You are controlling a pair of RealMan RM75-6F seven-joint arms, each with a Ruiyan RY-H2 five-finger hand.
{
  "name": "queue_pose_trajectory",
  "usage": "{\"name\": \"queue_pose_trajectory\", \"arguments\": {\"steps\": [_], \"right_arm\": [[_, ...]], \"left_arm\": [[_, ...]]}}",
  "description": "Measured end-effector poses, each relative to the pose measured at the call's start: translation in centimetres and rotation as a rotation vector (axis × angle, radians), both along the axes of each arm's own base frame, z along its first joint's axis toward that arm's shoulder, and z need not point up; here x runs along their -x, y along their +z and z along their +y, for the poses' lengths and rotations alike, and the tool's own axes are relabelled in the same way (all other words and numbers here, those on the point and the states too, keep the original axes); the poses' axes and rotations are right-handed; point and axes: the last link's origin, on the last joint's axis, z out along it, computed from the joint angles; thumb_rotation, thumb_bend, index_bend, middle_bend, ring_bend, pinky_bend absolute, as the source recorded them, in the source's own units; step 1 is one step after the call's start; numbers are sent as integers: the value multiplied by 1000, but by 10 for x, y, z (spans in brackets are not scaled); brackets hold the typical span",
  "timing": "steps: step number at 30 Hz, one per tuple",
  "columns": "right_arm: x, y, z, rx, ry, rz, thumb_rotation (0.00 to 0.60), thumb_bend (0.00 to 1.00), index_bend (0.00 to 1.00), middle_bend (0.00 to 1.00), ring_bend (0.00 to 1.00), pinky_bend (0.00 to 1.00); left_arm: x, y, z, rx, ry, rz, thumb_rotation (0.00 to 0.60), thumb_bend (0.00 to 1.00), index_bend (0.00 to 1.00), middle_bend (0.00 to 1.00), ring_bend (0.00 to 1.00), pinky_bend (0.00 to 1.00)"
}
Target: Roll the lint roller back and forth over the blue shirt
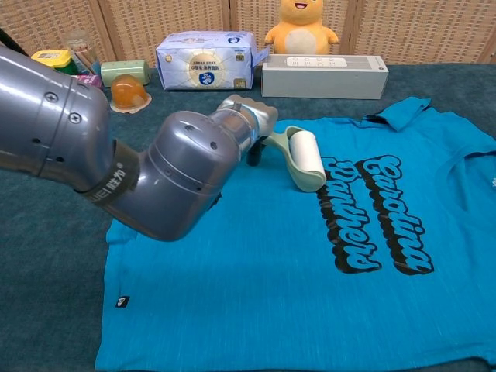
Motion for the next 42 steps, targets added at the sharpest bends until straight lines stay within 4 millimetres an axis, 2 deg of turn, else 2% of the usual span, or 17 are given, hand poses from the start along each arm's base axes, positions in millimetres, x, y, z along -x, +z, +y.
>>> {"name": "queue_pose_trajectory", "arguments": {"steps": [25, 34, 38, 40, 41, 42], "right_arm": [[-3, -9, 0, -22, 6, 29, 600, 0, 117, 0, 0, 0], [-5, -12, 1, -27, 11, 35, 600, 0, 117, 0, 0, 0], [-5, -12, 1, -29, 13, 38, 600, 0, 117, 0, 0, 0], [-6, -13, 1, -30, 13, 40, 600, 0, 117, 0, 0, 0], [-6, -13, 1, -31, 14, 42, 600, 0, 117, 0, 0, 0], [-6, -14, 1, -32, 15, 43, 600, 0, 117, 0, 0, 0]], "left_arm": [[71, 68, 9, -82, 31, 23, 600, 685, 981, 943, 763, 966], [88, 98, 10, -110, 22, -67, 600, 685, 981, 943, 763, 964], [94, 109, 10, -123, 9, -116, 600, 676, 980, 943, 762, 923], [100, 115, 9, -128, 5, -138, 600, 663, 971, 914, 727, 887], [103, 117, 9, -130, 4, -146, 600, 652, 930, 844, 662, 852], [107, 120, 9, -129, 3, -156, 600, 639, 845, 724, 557, 791]]}}
